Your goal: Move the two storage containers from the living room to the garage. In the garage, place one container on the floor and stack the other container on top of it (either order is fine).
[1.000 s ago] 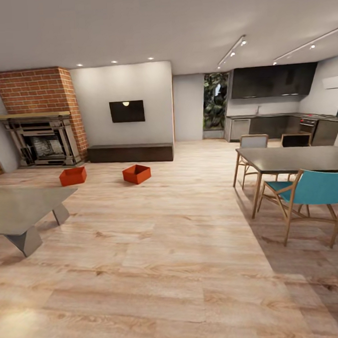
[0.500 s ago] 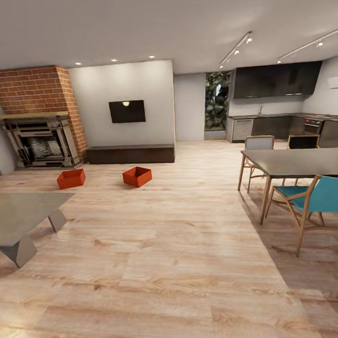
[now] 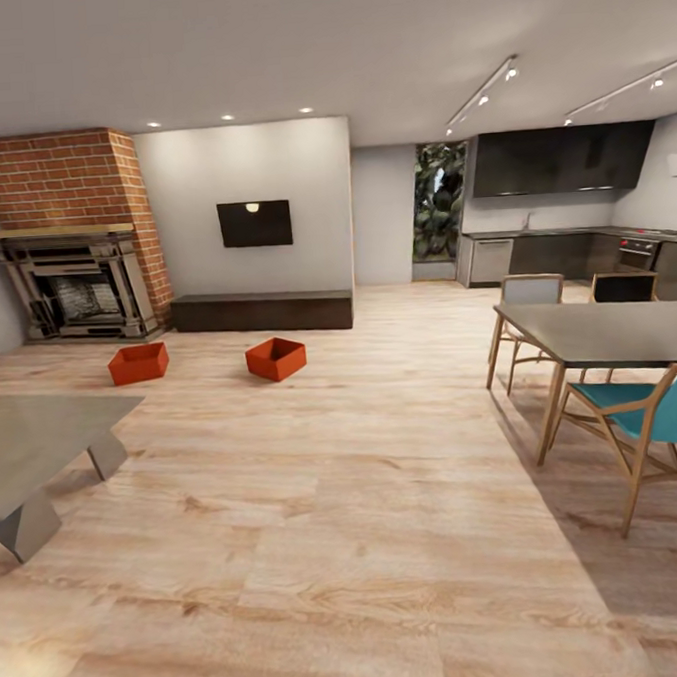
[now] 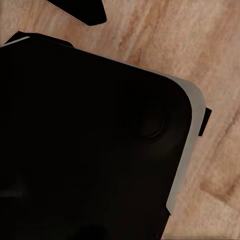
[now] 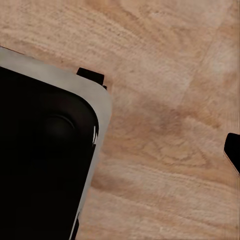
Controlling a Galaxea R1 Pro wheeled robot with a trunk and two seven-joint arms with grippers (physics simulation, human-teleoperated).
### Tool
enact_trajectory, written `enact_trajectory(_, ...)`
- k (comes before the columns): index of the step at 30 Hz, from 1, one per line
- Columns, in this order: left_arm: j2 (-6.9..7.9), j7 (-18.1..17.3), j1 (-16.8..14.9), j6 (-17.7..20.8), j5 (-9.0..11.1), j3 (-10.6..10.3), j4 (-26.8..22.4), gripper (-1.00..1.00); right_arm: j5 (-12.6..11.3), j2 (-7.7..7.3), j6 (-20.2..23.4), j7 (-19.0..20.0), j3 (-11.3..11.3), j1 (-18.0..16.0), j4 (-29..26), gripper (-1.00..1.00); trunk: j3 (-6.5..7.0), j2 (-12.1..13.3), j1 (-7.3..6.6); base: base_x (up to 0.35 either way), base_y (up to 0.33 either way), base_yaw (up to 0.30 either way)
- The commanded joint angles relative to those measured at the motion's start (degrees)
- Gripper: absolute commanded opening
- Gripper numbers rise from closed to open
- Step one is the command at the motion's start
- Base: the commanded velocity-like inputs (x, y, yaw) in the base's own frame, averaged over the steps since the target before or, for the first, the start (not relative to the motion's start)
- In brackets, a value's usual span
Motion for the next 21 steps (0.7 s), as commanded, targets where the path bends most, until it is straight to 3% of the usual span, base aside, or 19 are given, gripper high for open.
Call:
enact_trajectory(1, -0.01, 0.0, 0.0, -0.1, 0.0, 0.3, 0.0, 1.0, -0.2, -0.01, -0.2, -0.1, 0.4, 0.0, 0.0, 1.0, -0.05, 0.0, 0.03, 0.326, 0.085, 0.0)
enact_trajectory(21, -0.01, 0.0, 0.0, 0.4, 0.0, 0.2, 0.0, 1.0, -0.2, -0.01, -0.1, -0.1, 0.4, 0.0, 0.0, 1.0, -0.05, 0.0, 0.03, 0.326, 0.085, 0.0)
